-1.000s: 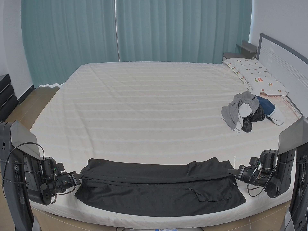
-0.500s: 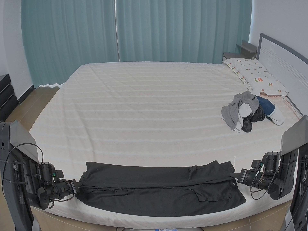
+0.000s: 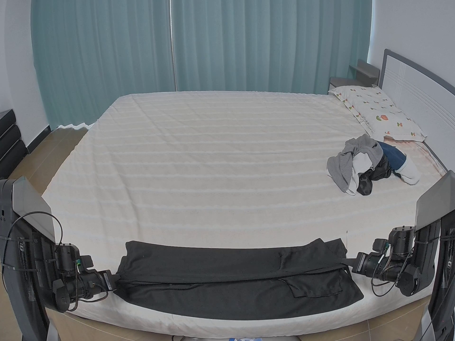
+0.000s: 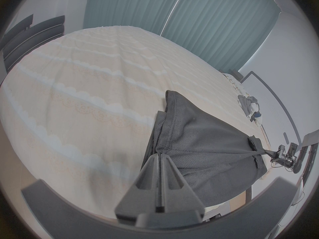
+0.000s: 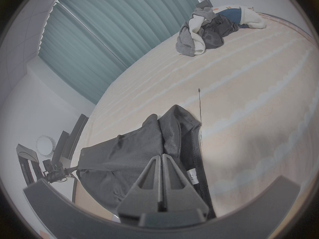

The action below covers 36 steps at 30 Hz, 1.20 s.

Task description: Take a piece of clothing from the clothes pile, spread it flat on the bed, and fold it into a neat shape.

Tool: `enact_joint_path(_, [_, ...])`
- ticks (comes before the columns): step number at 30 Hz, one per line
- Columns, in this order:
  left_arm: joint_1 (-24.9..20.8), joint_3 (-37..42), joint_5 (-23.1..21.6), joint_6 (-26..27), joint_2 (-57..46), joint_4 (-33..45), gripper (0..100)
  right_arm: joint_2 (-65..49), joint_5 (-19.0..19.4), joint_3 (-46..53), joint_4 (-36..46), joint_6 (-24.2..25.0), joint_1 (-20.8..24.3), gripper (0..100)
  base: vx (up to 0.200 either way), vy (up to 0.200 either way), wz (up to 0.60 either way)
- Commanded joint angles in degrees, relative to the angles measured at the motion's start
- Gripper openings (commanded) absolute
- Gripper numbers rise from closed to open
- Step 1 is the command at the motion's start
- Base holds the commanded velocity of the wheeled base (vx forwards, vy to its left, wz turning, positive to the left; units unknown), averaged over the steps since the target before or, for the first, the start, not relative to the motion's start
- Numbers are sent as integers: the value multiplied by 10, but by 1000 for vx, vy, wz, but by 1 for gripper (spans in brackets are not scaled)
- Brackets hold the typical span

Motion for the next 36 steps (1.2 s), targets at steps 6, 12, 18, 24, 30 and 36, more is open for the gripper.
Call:
enact_joint_path(6, [-2,2,2,-2,3,-10,0,11,0,-2,-6,-1,-1,100,0,0,0])
enact_joint_path(12, [0,-5,3,-13,-6,-10,100,-8,6,-6,-7,9,-7,100,0,0,0])
enact_joint_path(18, [9,-47,5,-130,-74,-10,100,-79,6,-38,-5,71,-10,100,0,0,0])
enact_joint_path(24, [5,-106,16,-233,-116,-10,100,-82,4,-102,39,86,-6,100,0,0,0])
enact_joint_path(30, [-42,-207,45,-239,-94,84,100,-67,0,-211,145,194,-7,100,0,0,0])
enact_joint_path(36, [-55,-312,49,-306,-91,255,100,-26,0,-212,140,247,-9,100,0,0,0])
